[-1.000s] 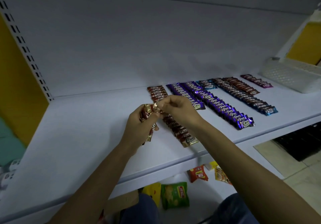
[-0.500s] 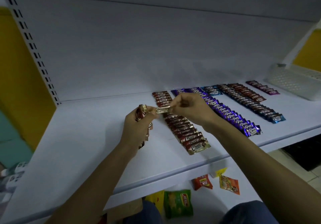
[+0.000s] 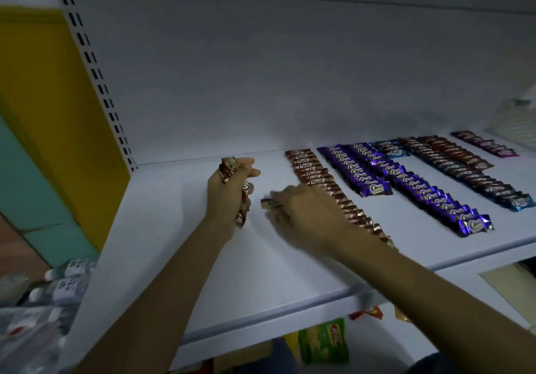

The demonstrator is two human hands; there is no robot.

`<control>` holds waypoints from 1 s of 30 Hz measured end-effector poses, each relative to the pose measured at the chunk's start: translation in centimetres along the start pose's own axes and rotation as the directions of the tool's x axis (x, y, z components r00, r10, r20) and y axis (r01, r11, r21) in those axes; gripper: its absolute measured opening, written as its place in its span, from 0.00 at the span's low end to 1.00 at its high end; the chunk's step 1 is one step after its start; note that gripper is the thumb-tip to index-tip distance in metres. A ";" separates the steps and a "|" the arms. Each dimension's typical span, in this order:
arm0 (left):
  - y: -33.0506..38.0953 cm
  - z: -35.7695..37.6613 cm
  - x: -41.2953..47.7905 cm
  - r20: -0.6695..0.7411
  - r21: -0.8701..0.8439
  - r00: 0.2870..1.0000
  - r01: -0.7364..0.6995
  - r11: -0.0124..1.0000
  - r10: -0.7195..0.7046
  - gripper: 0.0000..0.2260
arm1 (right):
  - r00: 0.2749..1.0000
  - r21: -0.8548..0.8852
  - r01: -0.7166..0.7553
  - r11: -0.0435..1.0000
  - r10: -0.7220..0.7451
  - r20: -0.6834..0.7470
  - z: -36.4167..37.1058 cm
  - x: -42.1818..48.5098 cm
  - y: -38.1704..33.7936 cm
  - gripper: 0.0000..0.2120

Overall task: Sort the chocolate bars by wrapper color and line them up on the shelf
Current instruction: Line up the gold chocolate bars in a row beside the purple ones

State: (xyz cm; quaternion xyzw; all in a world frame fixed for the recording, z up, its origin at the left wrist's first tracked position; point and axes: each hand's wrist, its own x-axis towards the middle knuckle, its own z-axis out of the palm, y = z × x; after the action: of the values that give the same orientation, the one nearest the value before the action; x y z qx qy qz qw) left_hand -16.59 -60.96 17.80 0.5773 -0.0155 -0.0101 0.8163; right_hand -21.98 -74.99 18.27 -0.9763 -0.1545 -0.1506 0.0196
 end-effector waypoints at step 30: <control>0.8 -1.8 1.4 0.070 -0.525 0.955 0.282 0.803 -0.289 0.05 | 0.949 0.714 -0.295 0.634 0.282 0.142 1.2 4.2 -3.3 0.12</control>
State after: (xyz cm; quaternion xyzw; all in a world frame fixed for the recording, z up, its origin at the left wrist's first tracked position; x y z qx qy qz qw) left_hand -15.08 -59.07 17.95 0.3257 0.0803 -0.1326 0.9327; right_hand -18.79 -70.51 18.33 -0.9007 -0.0438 -0.0633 0.4276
